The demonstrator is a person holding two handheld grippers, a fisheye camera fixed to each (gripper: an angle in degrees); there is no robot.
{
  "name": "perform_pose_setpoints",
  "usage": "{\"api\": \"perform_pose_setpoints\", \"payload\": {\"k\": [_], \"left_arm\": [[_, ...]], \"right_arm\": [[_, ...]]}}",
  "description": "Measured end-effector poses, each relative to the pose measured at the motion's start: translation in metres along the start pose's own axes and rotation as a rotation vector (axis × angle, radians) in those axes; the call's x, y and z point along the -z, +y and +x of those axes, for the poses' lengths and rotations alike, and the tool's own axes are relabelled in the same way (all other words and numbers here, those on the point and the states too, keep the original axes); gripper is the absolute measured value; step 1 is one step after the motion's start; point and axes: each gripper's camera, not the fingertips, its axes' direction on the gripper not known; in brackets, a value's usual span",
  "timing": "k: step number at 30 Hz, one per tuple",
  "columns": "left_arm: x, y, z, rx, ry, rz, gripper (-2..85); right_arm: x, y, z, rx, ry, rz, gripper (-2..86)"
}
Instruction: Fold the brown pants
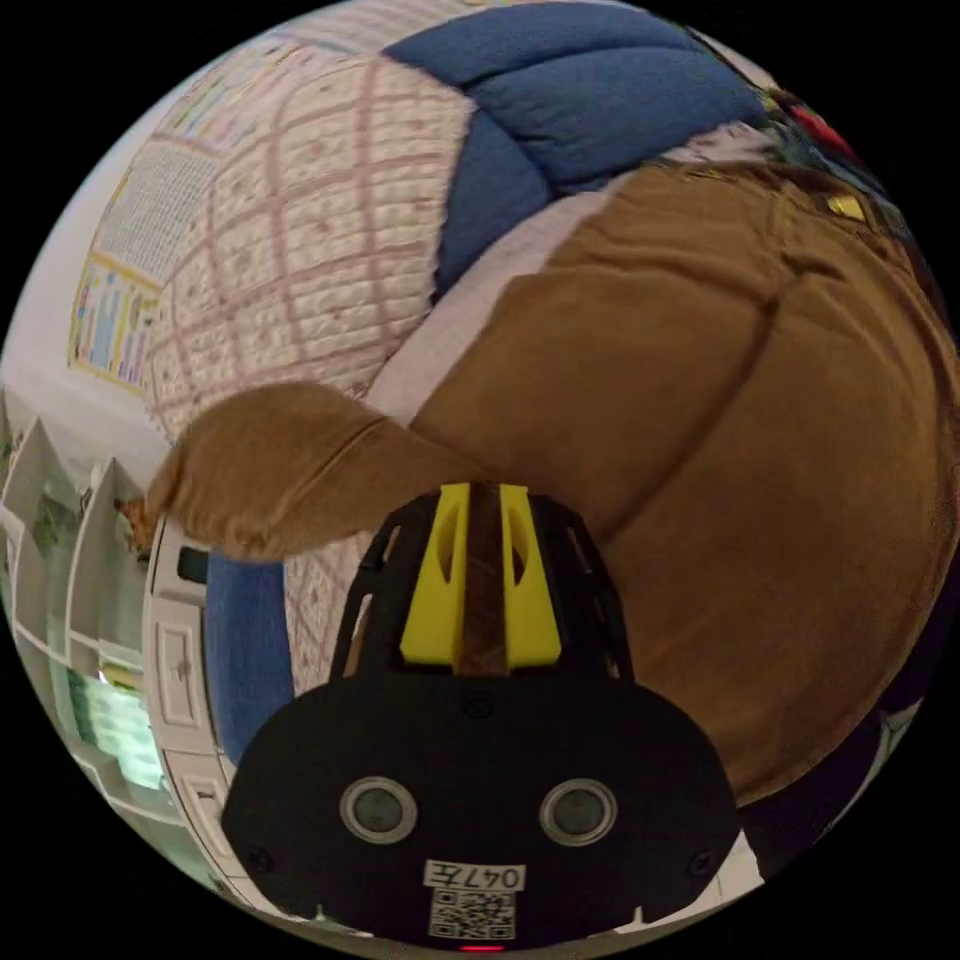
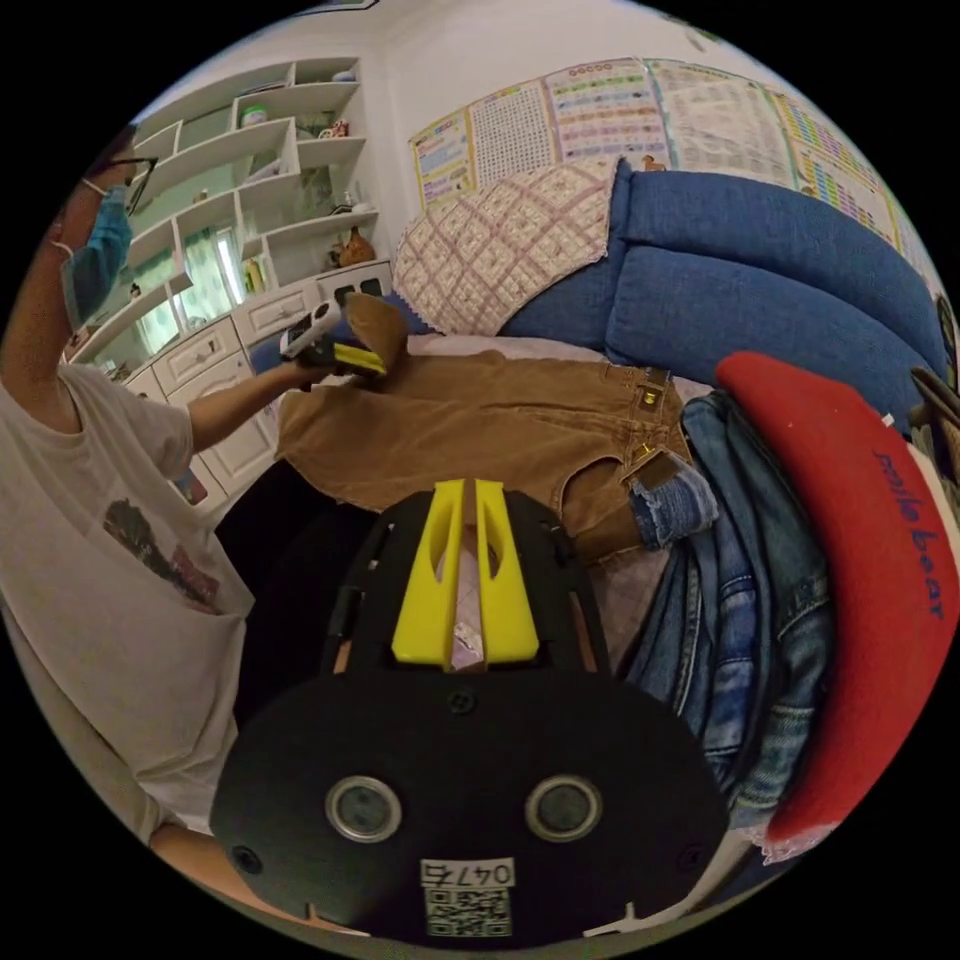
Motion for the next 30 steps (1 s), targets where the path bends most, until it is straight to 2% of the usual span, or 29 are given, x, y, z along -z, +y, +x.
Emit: {"api": "perform_pose_setpoints", "payload": {"k": [4,8,12,15,17,19,21,22,24,27,30], "left_arm": [[0.012,0.047,0.035,0.105,0.161,0.118,10.4],[-0.01,0.083,0.003,0.302,0.18,0.137,12.9],[-0.067,0.073,-0.049,0.451,0.494,0.098,15.5],[-0.094,0.032,-0.043,0.386,0.636,0.073,16.7],[-0.102,0.005,-0.03,0.339,0.619,0.048,16.6],[-0.123,-0.021,-0.027,0.375,0.493,-0.05,14.7],[-0.142,-0.027,-0.038,0.467,0.539,-0.079,9.9],[-0.148,-0.027,-0.046,0.499,0.607,-0.056,4.5],[-0.146,-0.028,-0.056,0.509,0.634,0.01,1.0],[-0.126,-0.022,-0.096,0.553,0.586,0.132,0.2],[-0.1,0.016,-0.181,0.791,0.42,0.25,0.2]], "right_arm": [[-0.009,0.015,0.005,0.007,0.034,-0.043,1.0],[-0.024,0.02,0.013,0.003,0.03,-0.025,1.0],[-0.057,0.018,0.022,0.0,-0.014,0.002,1.0],[-0.084,0.014,0.023,0.018,-0.022,-0.007,1.0],[-0.099,0.011,0.023,0.027,-0.022,-0.011,1.0],[-0.119,0.007,0.026,0.034,-0.021,-0.021,0.9],[-0.133,0.003,0.028,0.043,-0.018,-0.024,0.8],[-0.142,0.001,0.03,0.051,-0.014,-0.025,0.7],[-0.156,-0.002,0.033,0.059,-0.003,-0.026,0.6],[-0.183,-0.012,0.045,0.061,-0.007,-0.023,0.4],[-0.213,-0.026,0.057,0.061,-0.005,-0.016,0.4]]}}
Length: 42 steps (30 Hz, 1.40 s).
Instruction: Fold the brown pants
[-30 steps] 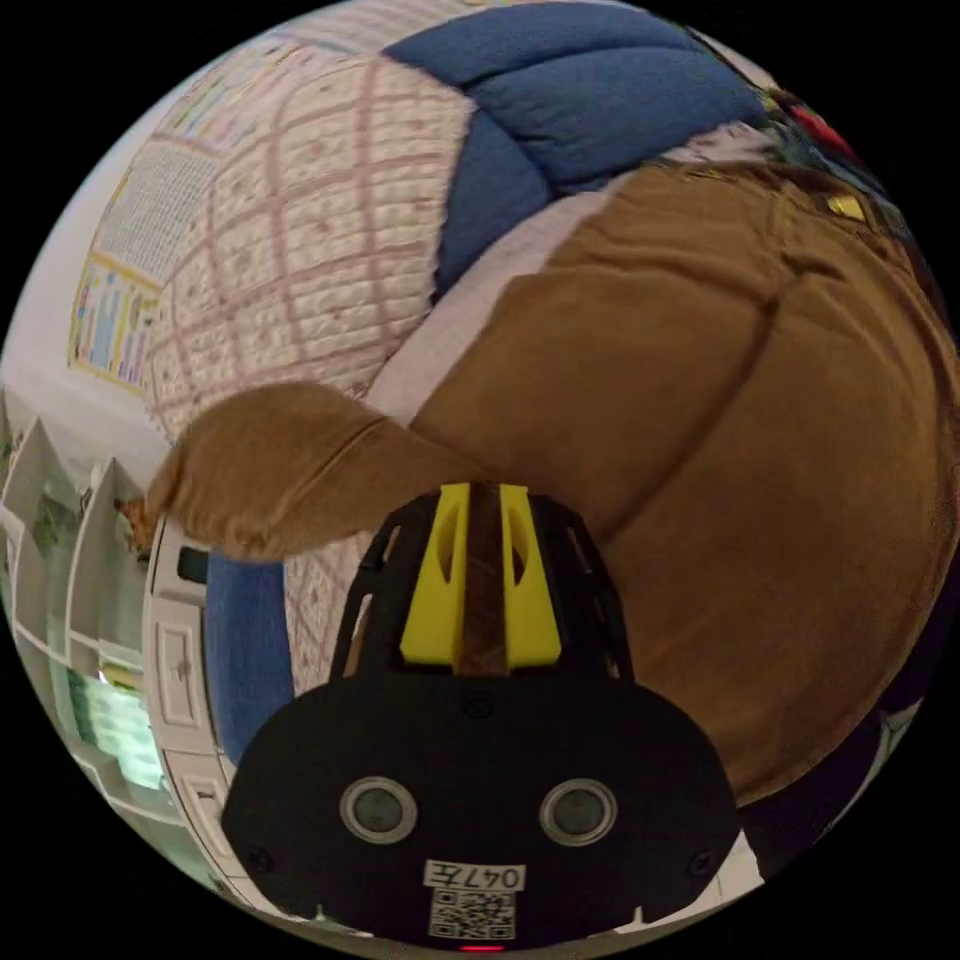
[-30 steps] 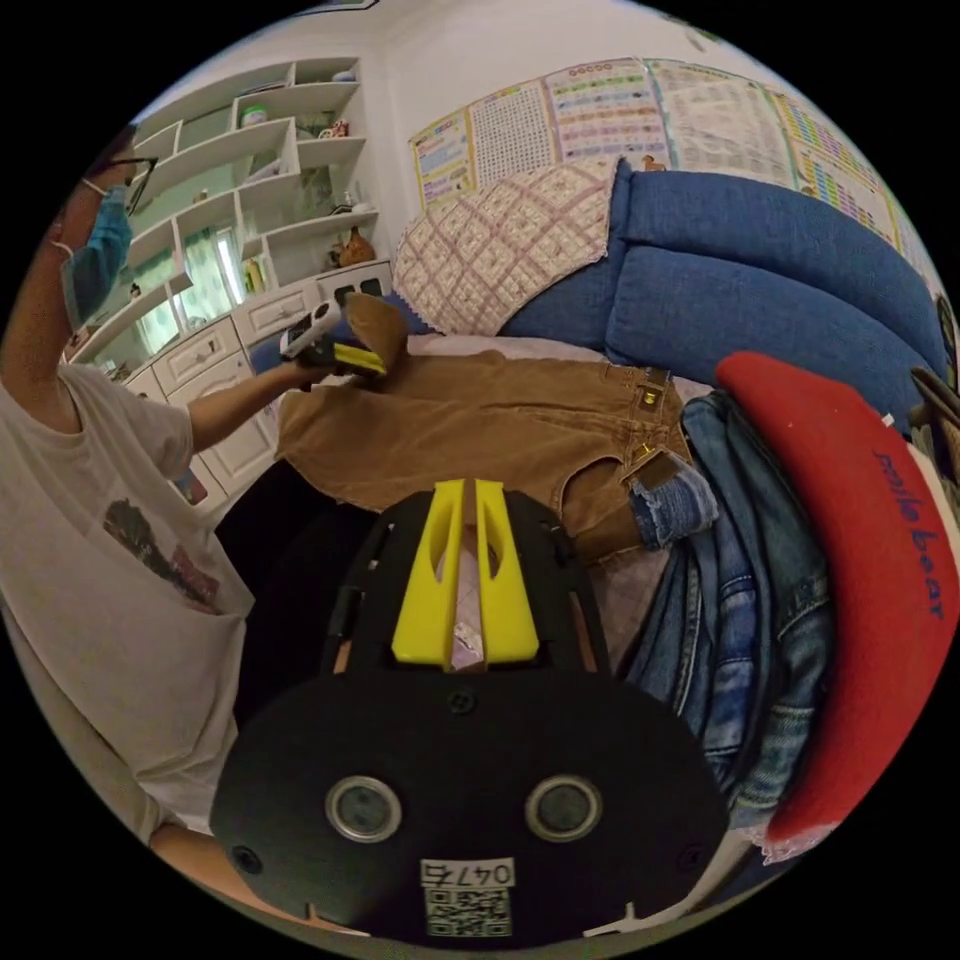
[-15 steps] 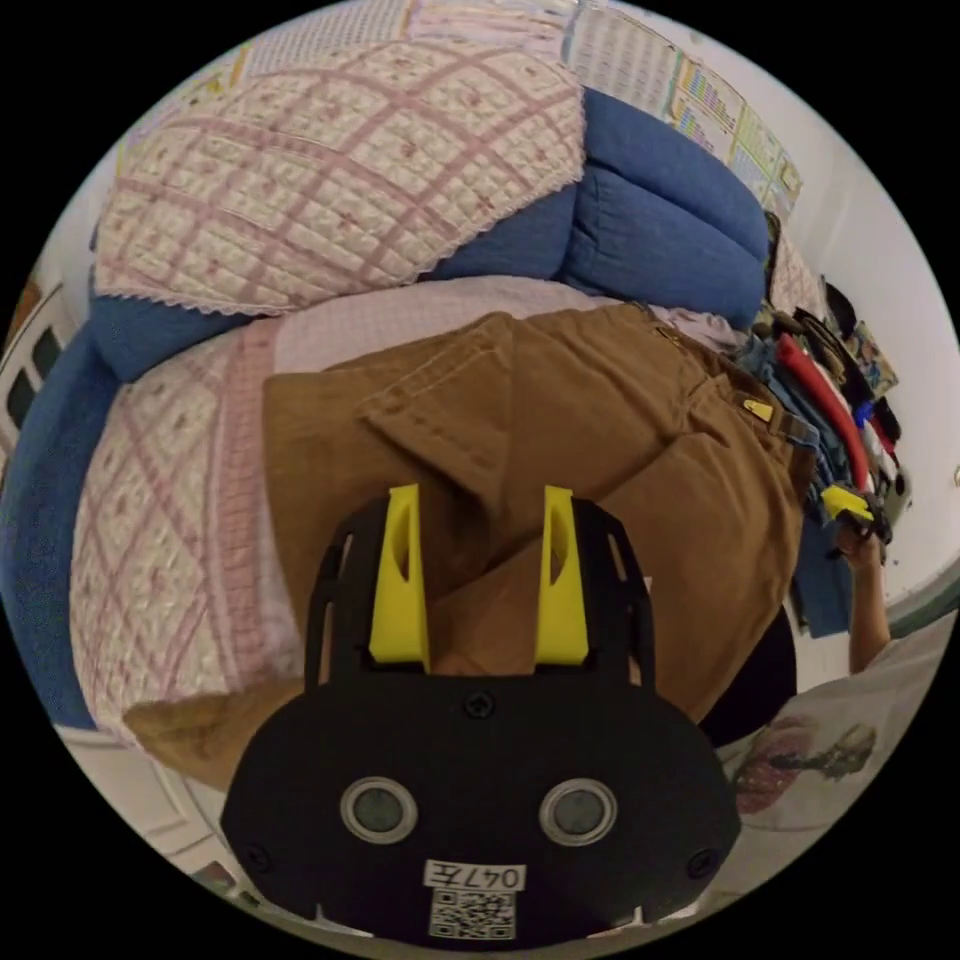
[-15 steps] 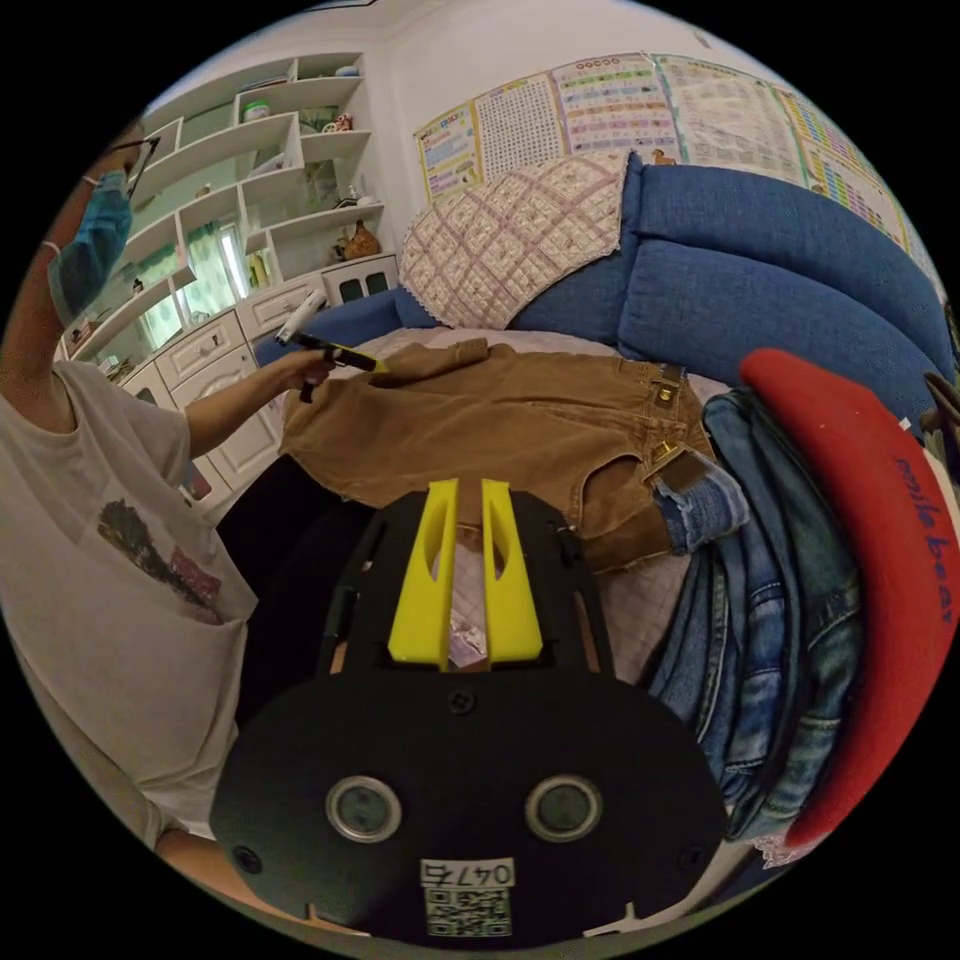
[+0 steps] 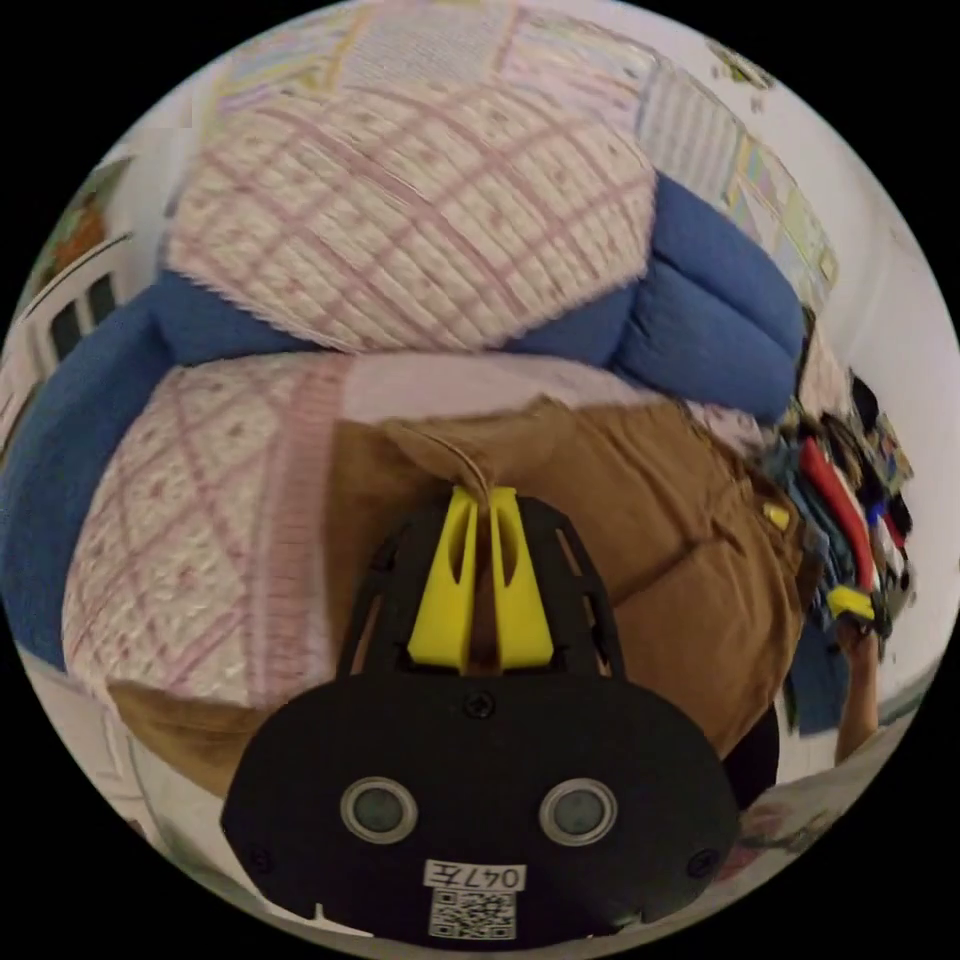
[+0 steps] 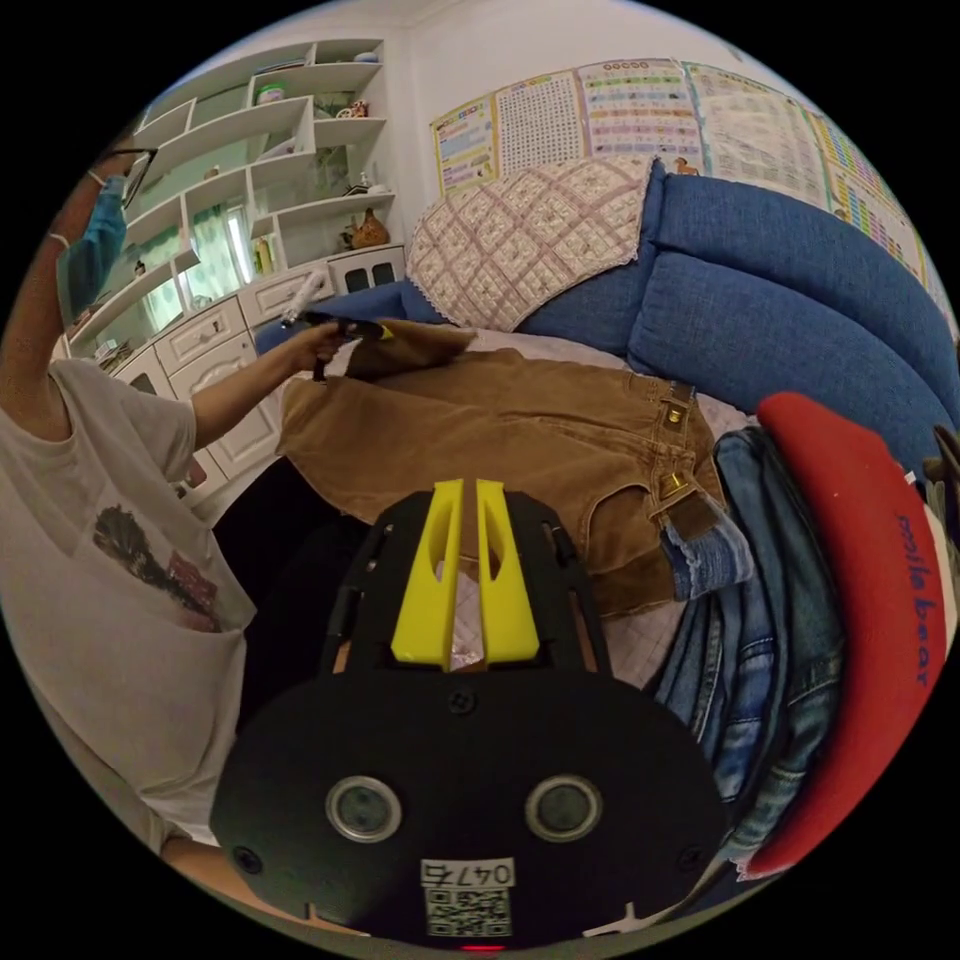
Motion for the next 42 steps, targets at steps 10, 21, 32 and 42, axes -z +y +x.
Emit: {"api": "perform_pose_setpoints", "payload": {"k": [10,21,32,42], "left_arm": [[0.088,0.038,-0.239,0.625,-0.336,0.088,8.4],[0.078,-0.095,-0.22,0.439,-0.319,-0.083,11.0],[0.008,-0.199,-0.204,0.419,-0.458,-0.383,12.0],[0.097,-0.217,-0.174,0.382,-0.338,-0.182,-0.2]], "right_arm": [[-0.136,-0.04,0.057,-0.072,0.052,-0.083,1.2],[-0.244,-0.147,0.171,-0.173,0.288,-0.046,5.1],[-0.478,-0.254,0.397,-0.305,0.348,-0.279,10.3],[-0.573,-0.26,0.446,-0.262,0.309,-0.31,4.4]]}}
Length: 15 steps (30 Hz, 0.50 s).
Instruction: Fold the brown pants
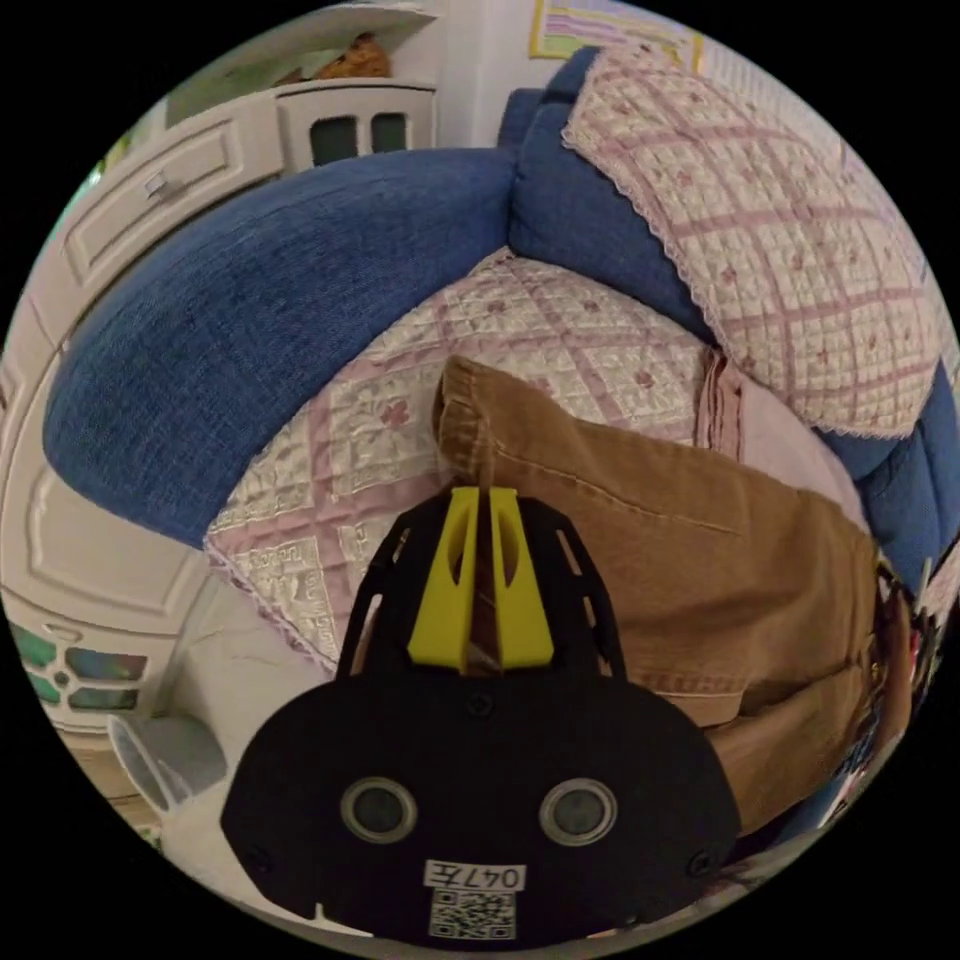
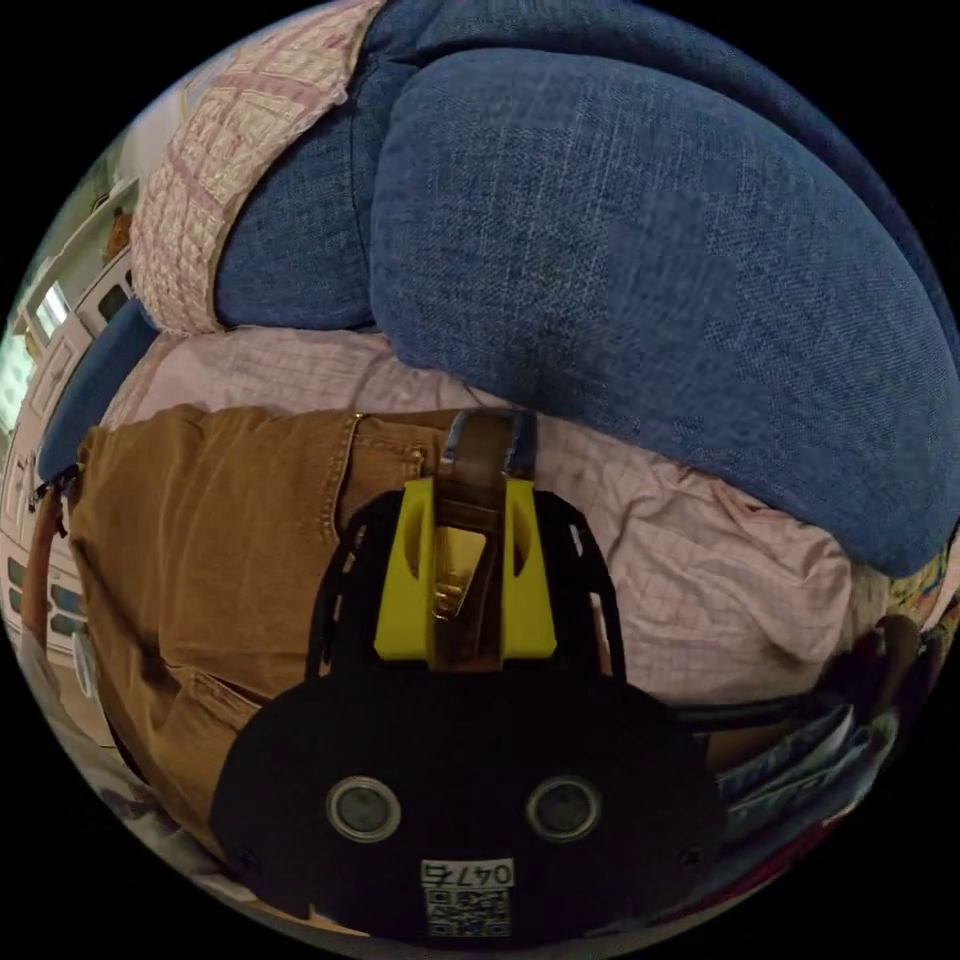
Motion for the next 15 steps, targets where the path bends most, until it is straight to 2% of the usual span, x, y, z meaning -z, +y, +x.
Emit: {"api": "perform_pose_setpoints", "payload": {"k": [2,5,9,12,15], "left_arm": [[0.02,0.005,-0.007,0.049,0.046,0.054,-0.3],[0.055,0.01,0.004,0.025,0.037,0.146,-0.5],[0.124,0.002,0.035,-0.04,-0.039,0.322,-0.5],[0.167,-0.017,0.048,-0.067,-0.052,0.399,-0.5],[0.19,-0.038,0.06,-0.094,-0.151,0.432,-0.4]], "right_arm": [[0.012,-0.002,-0.005,0.035,-0.028,0.007,2.5],[0.039,0.002,-0.028,0.096,0.059,0.05,1.2],[0.096,0.016,-0.072,0.159,0.351,0.204,0.7],[0.131,0.02,-0.071,0.1,0.418,0.306,0.6],[0.14,0.017,-0.059,0.007,0.452,0.336,0.6]]}}
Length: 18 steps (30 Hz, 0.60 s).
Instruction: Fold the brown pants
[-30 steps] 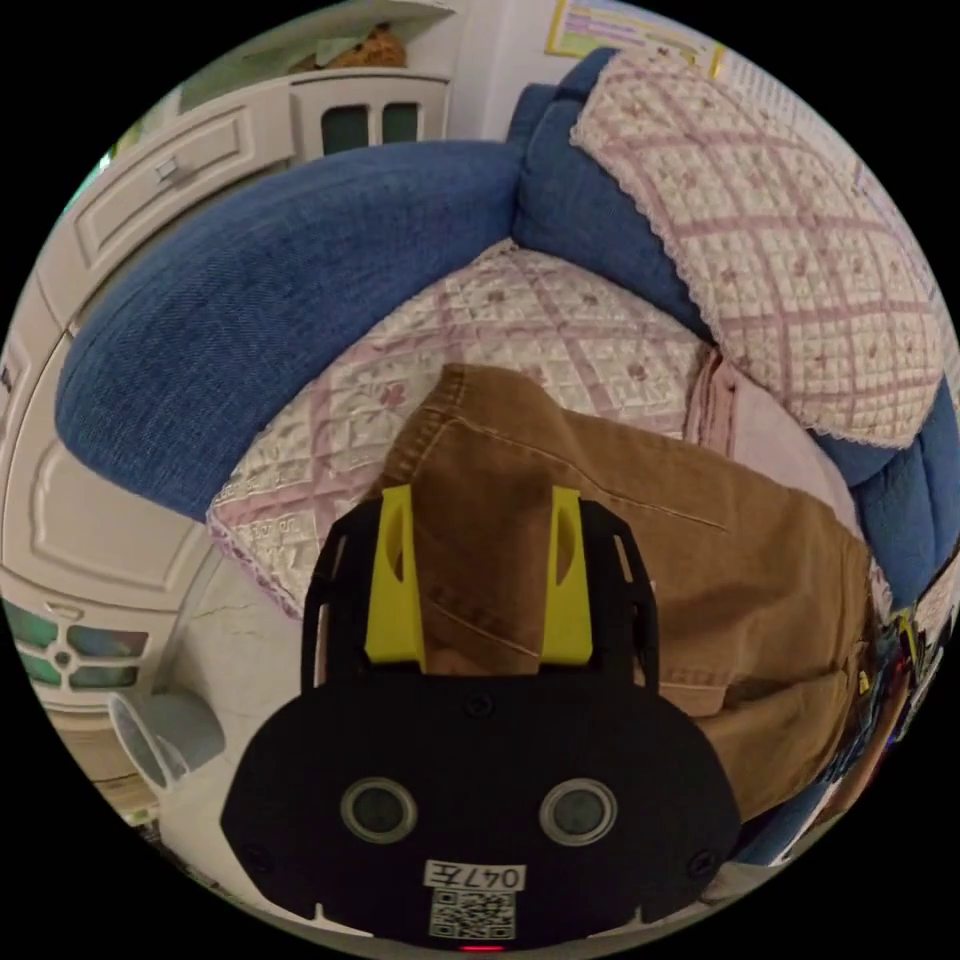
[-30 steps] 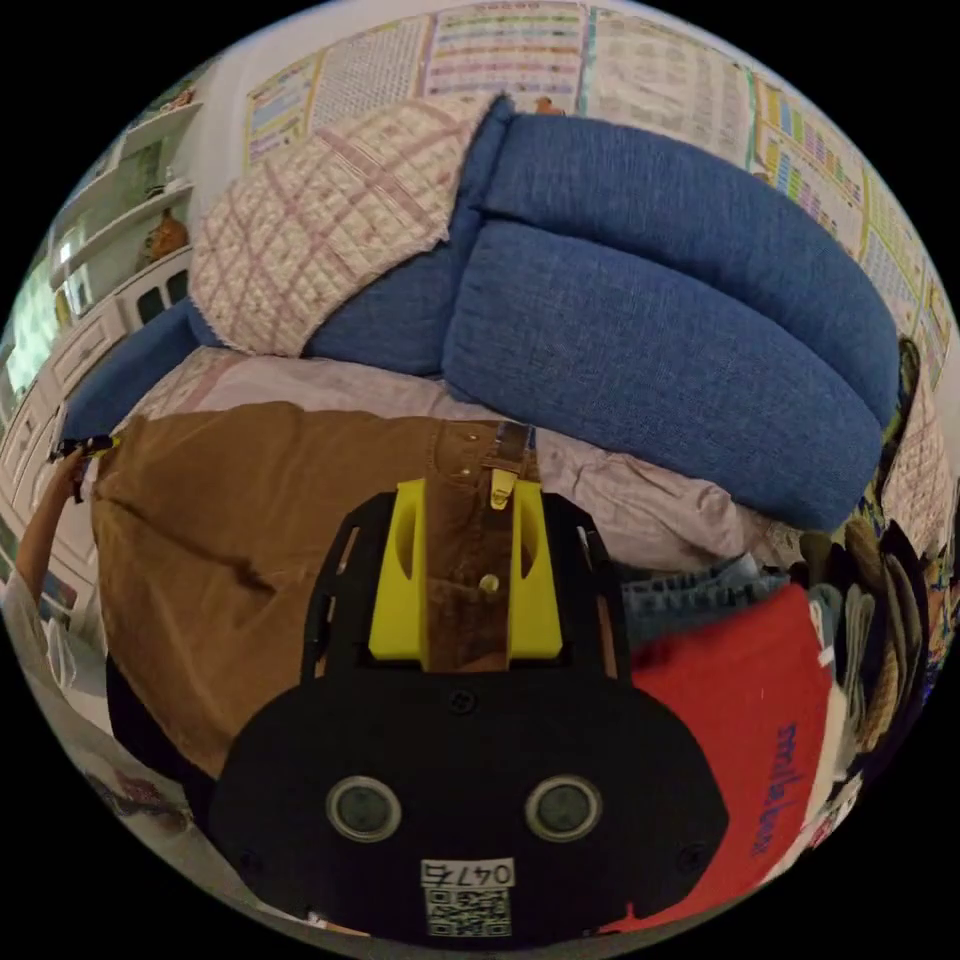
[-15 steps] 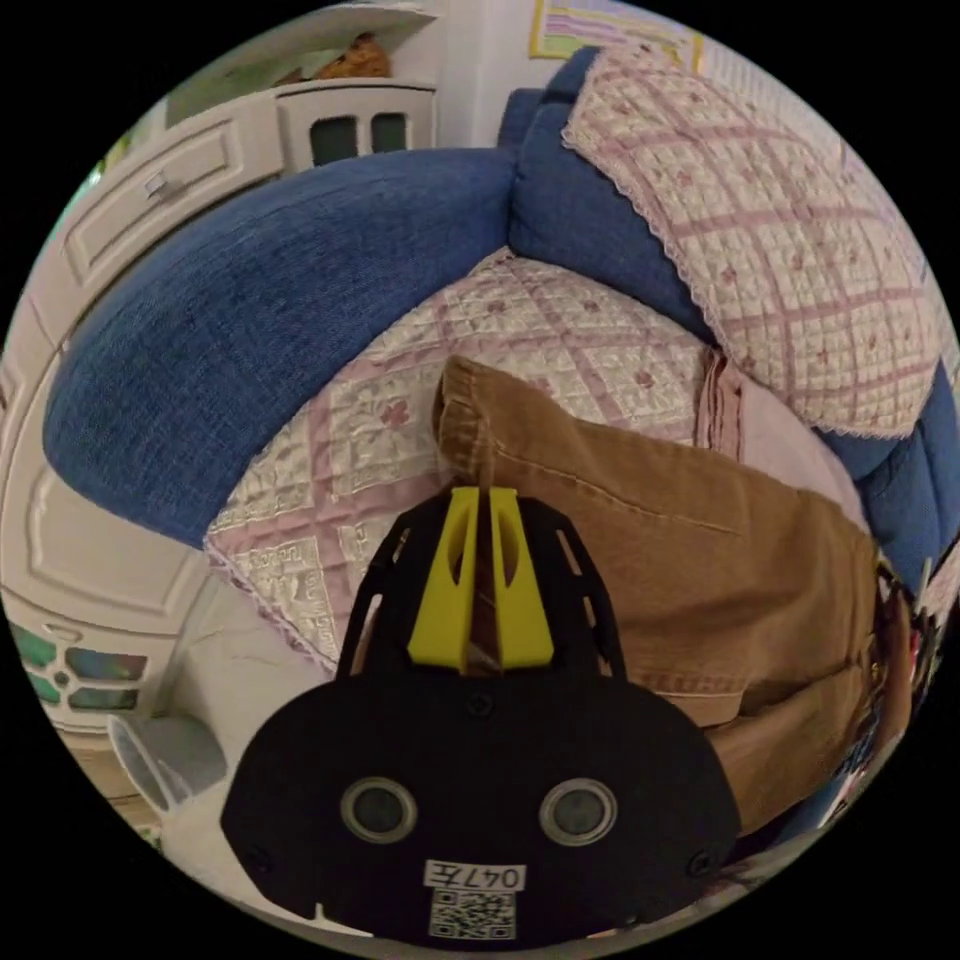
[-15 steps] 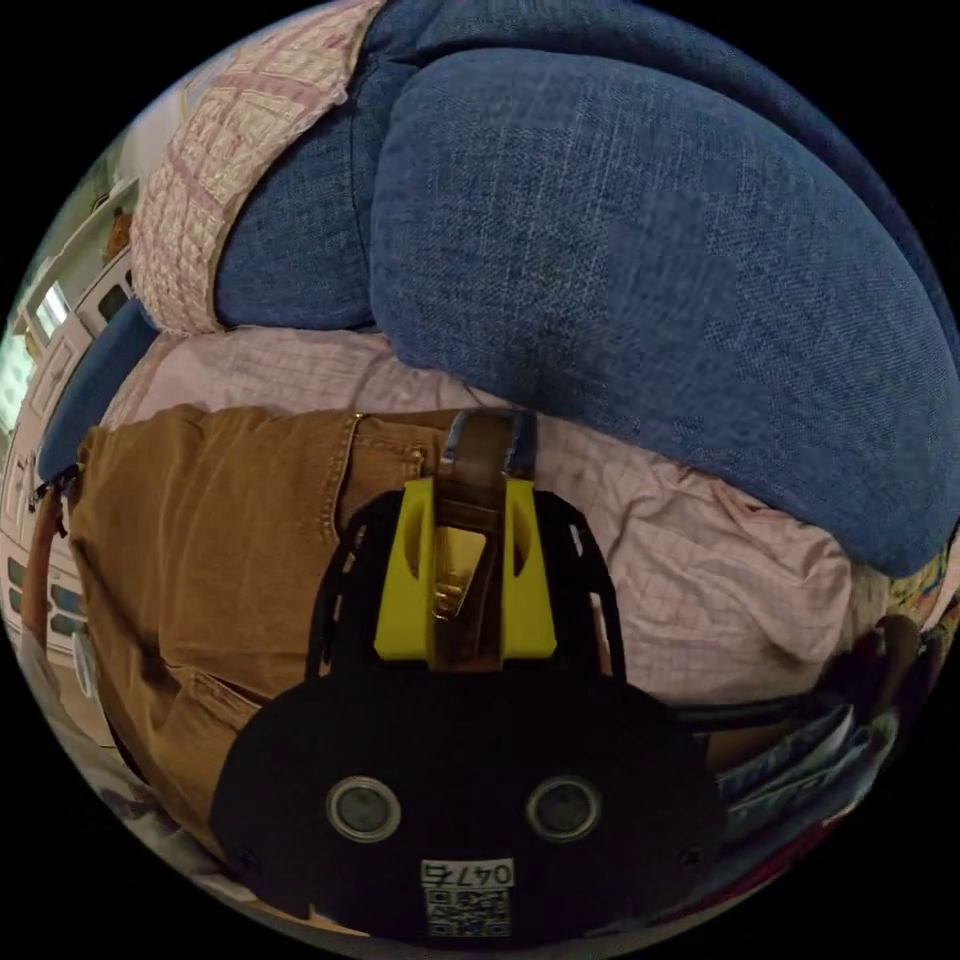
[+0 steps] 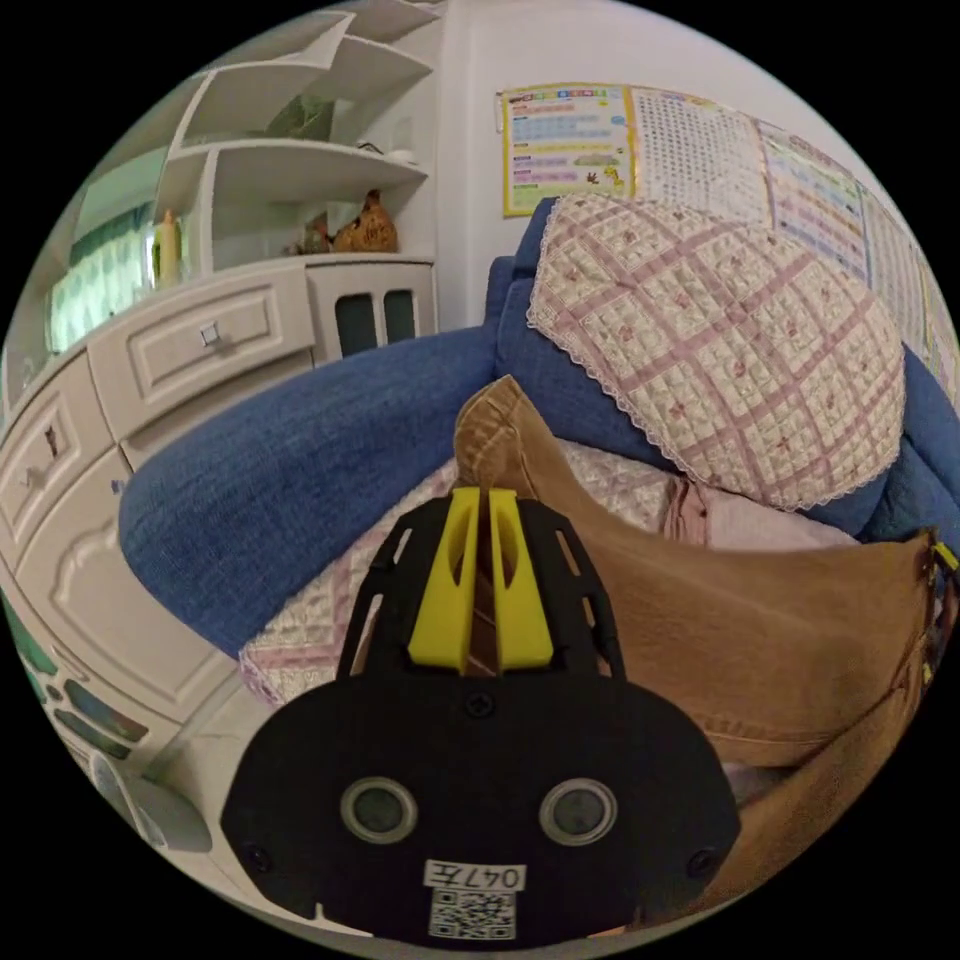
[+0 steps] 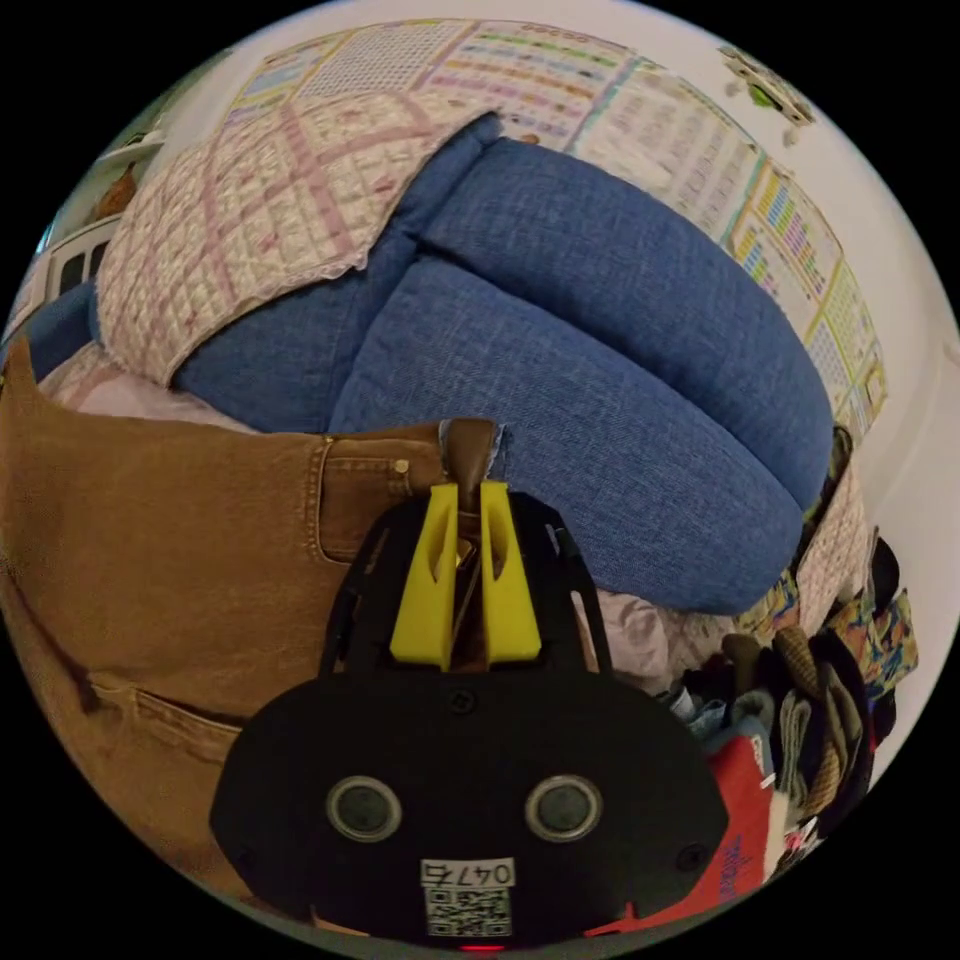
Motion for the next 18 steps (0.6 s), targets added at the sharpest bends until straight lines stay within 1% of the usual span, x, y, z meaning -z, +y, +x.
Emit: {"api": "perform_pose_setpoints", "payload": {"k": [2,3,6,7,9,11,12,14,16,17,18], "left_arm": [[-0.001,-0.014,-0.006,0.026,-0.012,-0.019,-0.4],[-0.007,-0.022,-0.011,0.041,-0.012,-0.055,-0.2],[-0.028,-0.033,-0.009,-0.016,-0.076,-0.225,0.4],[-0.034,-0.036,-0.008,-0.042,-0.108,-0.297,0.9],[-0.033,-0.042,-0.013,-0.06,-0.141,-0.372,2.3],[-0.014,-0.055,-0.03,-0.025,-0.154,-0.389,4.4],[0.011,-0.067,-0.05,0.02,-0.136,-0.362,5.8],[0.062,-0.084,-0.09,0.115,-0.111,-0.283,7.3],[0.152,-0.094,-0.15,0.216,-0.044,-0.163,9.1],[0.176,-0.093,-0.165,0.227,-0.023,-0.144,9.6],[0.223,-0.086,-0.195,0.238,0.017,-0.128,10.7]], "right_arm": [[-0.007,0.002,0.008,-0.043,-0.005,-0.007,0.7],[-0.016,0.007,0.013,-0.066,-0.027,-0.026,0.8],[-0.045,0.026,0.015,-0.072,-0.077,-0.093,1.5],[-0.054,0.033,0.018,-0.08,-0.114,-0.109,2.3],[-0.066,0.043,0.031,-0.131,-0.18,-0.162,4.2],[-0.071,0.047,0.049,-0.192,-0.246,-0.24,7.2],[-0.062,0.047,0.062,-0.236,-0.285,-0.271,9.8],[-0.025,0.046,0.082,-0.277,-0.324,-0.242,12.1],[0.065,0.056,0.103,-0.26,-0.425,-0.101,11.8],[0.09,0.061,0.106,-0.245,-0.445,-0.078,11.5],[0.141,0.079,0.112,-0.217,-0.482,-0.038,10.9]]}}
